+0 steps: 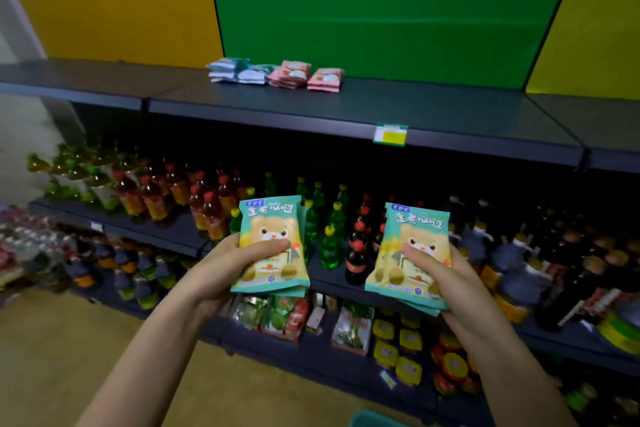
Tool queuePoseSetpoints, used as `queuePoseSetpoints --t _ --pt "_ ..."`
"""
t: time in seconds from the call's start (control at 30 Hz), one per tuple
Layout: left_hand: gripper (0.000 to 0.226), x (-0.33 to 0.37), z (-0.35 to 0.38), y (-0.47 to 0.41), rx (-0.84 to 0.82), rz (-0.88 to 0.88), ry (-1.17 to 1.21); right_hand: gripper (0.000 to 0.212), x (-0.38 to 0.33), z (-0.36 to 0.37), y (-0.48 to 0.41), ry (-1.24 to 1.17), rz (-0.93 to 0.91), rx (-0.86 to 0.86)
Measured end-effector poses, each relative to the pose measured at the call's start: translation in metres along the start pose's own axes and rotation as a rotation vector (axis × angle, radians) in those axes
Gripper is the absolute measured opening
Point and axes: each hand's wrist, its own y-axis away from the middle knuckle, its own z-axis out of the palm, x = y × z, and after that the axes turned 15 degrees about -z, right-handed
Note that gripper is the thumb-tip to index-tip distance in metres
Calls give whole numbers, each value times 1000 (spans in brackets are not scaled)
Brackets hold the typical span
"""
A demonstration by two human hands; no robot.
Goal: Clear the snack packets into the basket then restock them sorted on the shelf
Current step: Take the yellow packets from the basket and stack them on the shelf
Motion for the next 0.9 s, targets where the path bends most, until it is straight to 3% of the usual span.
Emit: queuePoseSetpoints --t 0.1,0.23,0.3,0.5,0.7,0.9 --pt "52 33 -43 -7 -27 65 -24 52 -7 51 -21 -20 -56 -15" --pt "18 80 -78 -20 -36 115 -17 41 -26 94 -53 -55 -79 -8" --pt "12 101 -86 -31 -62 133 -44 43 -38 105 -69 -59 -107 15" --pt "6 154 -80 -82 -195 120 -81 16 -67 112 -120 5 -159 20" --pt "12 208 -52 -144 -278 115 -125 23 -82 93 -192 -4 -72 169" --pt "14 266 -6 -223 -329 132 -150 12 -88 63 -275 33 -64 210"
